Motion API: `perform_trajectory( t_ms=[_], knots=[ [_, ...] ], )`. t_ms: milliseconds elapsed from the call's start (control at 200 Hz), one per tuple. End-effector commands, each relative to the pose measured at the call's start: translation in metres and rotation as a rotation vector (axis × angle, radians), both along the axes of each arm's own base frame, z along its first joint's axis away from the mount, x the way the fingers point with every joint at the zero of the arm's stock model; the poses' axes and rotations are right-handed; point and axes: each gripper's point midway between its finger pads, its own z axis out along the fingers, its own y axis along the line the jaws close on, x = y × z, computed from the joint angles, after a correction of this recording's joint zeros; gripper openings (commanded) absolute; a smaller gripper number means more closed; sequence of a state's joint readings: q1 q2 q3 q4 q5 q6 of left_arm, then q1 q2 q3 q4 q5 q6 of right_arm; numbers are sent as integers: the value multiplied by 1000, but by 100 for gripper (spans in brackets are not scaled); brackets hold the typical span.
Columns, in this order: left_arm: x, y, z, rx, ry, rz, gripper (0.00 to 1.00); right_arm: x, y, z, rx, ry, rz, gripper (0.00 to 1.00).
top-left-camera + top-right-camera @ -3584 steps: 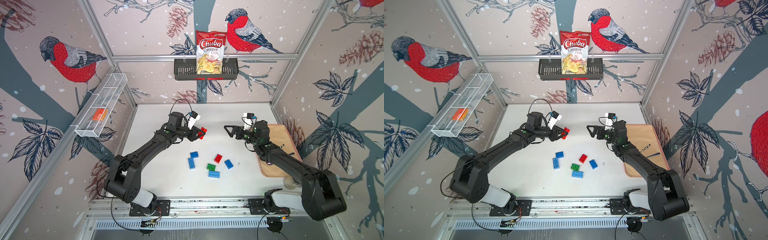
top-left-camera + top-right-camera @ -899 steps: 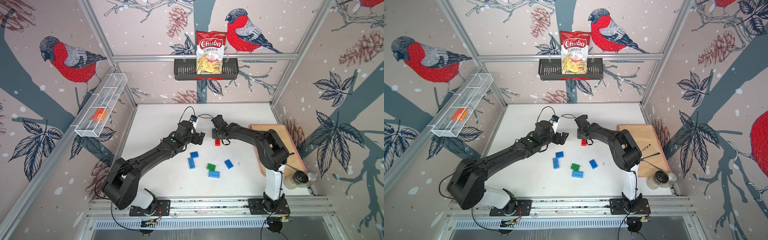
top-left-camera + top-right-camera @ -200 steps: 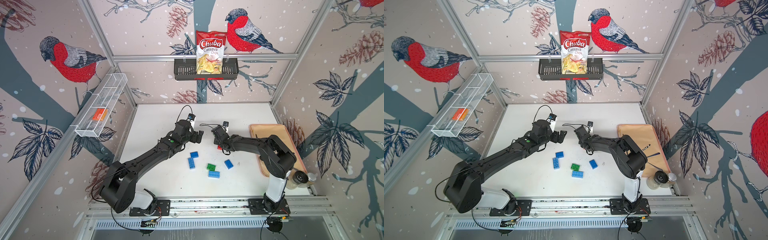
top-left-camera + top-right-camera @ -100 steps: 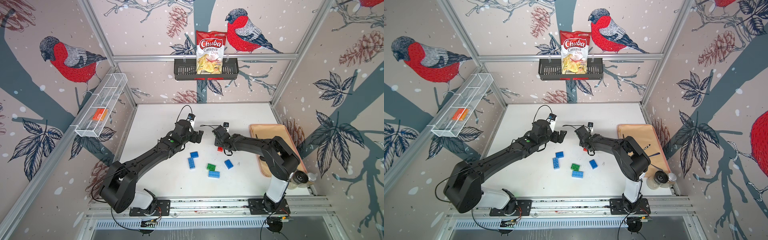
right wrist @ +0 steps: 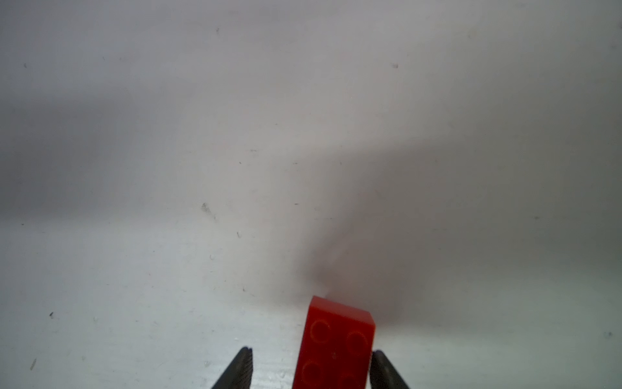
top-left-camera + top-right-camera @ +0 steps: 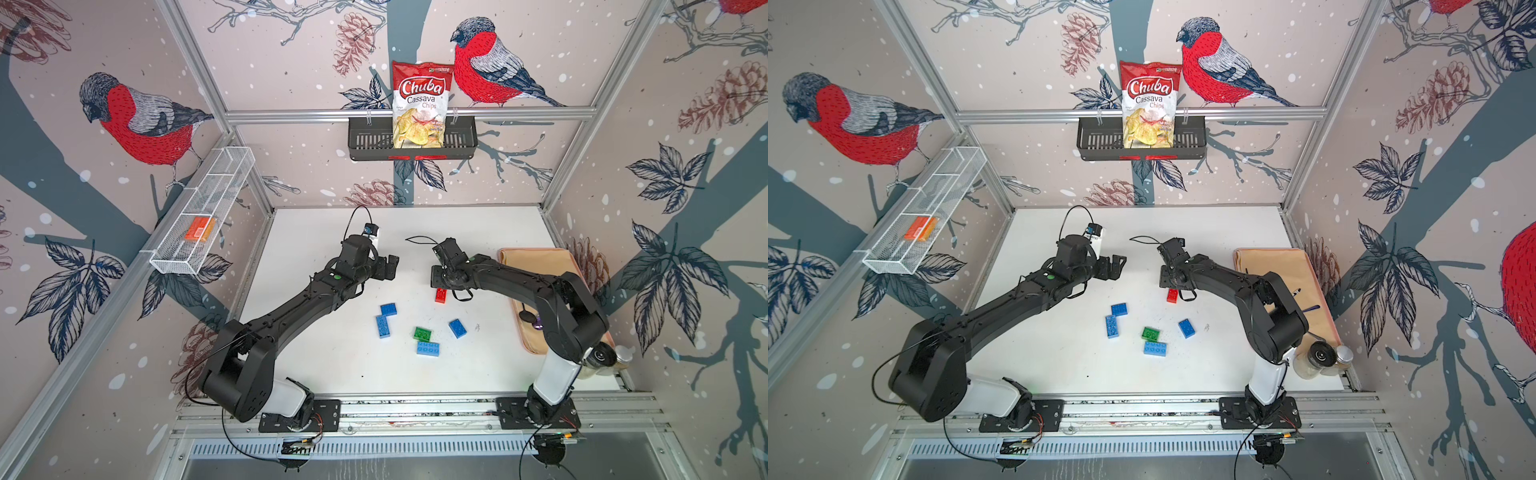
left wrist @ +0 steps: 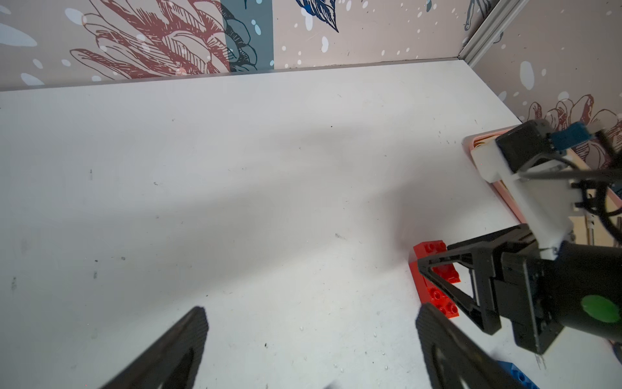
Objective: Assemble a rectangle with lego
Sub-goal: Adjust the lego brick at the center of the board.
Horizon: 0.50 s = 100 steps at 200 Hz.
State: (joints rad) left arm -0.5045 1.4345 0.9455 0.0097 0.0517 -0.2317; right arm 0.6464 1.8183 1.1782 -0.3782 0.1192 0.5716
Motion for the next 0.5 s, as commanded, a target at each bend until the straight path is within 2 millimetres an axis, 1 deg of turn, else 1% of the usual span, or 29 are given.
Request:
perform_trajectory(
  t_ms=[0, 145, 245, 330, 495],
  knots=[
    [-1, -2, 0, -12, 17, -12, 96, -9, 3, -10, -17, 54, 45, 57],
    [0, -1, -1, -12, 18, -11, 96, -9, 5, -17, -56, 54, 61, 54],
    [0, -1, -1, -15, 21, -14, 96, -6, 6, -19, -73, 34, 87, 45],
    [1, -2, -1, -20, 24, -19, 97, 0, 19, -11, -53, -17, 174, 36],
    [2, -1, -1, -22, 26, -18, 96, 14, 42, 10, -10, -132, 357, 34]
  ],
)
